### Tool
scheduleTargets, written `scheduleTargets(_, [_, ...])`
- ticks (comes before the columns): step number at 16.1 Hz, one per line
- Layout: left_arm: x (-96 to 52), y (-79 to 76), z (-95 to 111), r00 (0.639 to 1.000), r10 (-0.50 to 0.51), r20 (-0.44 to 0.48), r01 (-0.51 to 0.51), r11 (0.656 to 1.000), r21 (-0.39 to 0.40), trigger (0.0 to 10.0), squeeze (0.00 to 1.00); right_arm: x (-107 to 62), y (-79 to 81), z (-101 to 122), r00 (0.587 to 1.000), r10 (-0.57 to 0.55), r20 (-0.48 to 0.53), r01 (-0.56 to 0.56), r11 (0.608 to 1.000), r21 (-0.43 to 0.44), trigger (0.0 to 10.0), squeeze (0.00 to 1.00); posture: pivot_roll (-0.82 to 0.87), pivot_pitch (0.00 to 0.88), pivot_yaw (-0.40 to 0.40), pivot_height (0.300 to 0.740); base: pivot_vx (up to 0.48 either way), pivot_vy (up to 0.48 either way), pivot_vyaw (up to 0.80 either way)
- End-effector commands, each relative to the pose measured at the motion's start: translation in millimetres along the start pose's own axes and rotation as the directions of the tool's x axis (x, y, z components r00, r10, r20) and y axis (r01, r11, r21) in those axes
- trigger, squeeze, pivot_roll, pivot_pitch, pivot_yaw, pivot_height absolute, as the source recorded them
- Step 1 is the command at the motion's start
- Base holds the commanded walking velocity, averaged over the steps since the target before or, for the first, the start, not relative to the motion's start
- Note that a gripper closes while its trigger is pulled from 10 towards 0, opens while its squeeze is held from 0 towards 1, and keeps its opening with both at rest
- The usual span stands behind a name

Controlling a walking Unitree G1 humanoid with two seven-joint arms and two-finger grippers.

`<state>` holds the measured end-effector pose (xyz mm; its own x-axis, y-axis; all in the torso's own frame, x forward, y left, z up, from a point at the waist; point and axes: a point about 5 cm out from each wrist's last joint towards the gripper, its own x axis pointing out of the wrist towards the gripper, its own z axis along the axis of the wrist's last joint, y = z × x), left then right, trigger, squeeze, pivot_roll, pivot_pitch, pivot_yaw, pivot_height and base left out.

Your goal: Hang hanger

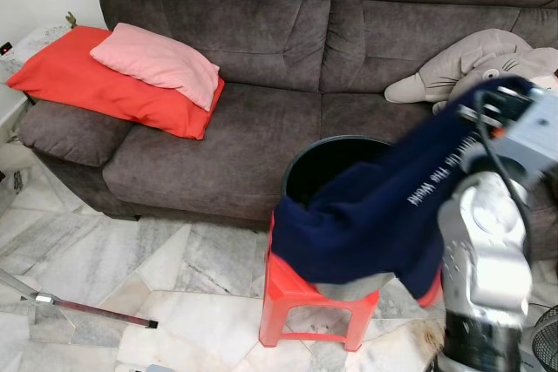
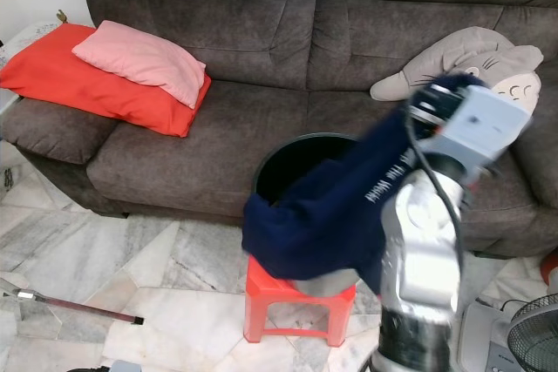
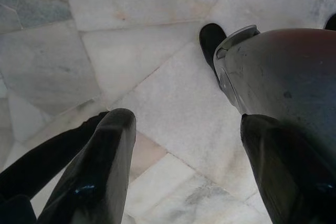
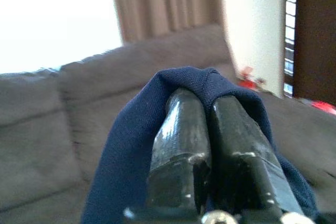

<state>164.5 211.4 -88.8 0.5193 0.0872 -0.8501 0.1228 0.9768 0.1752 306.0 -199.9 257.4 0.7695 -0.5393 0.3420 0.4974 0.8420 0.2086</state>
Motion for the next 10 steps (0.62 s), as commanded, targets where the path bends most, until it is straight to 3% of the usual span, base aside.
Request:
scheduleTargets(1, [-0.6, -7.5, -7, 0.999, -0.031, -0.03, 0.031, 1.0, 0.001, 10.0, 0.0, -5.6, -10.4, -10, 0.995, -0.065, -0.071, 0.064, 0.998, -0.018, 10.0, 0.0, -0.12, 0.15, -0.009, 0.74, 0.0, 0.0, 0.0])
scheduleTargets(4, [-0.4, -9.7, -7, 0.999, -0.035, -0.03, 0.035, 0.999, 0.0, 10.0, 0.0, -17.2, -20.1, -50, 0.951, -0.113, -0.288, 0.108, 0.994, -0.035, 10.0, 0.0, -0.11, 0.151, -0.008, 0.74, 0.0, 0.0, 0.0])
scheduleTargets(8, [-0.5, -9.5, -7, 0.999, -0.031, -0.033, 0.031, 1.0, 0.0, 10.0, 0.0, -3.6, -9.0, -61, 0.947, 0.041, -0.319, -0.042, 0.999, 0.006, 10.0, 0.0, -0.11, 0.15, -0.007, 0.74, 0.0, 0.0, 0.0])
scheduleTargets(10, [-0.4, -8.4, -7, 0.999, -0.027, -0.033, 0.027, 1.0, 0.0, 10.0, 0.0, 8.4, -5.2, -75, 0.91, 0.128, -0.395, -0.125, 0.992, 0.032, 10.0, 0.0, -0.1, 0.147, -0.005, 0.74, 0.0, 0.0, 0.0])
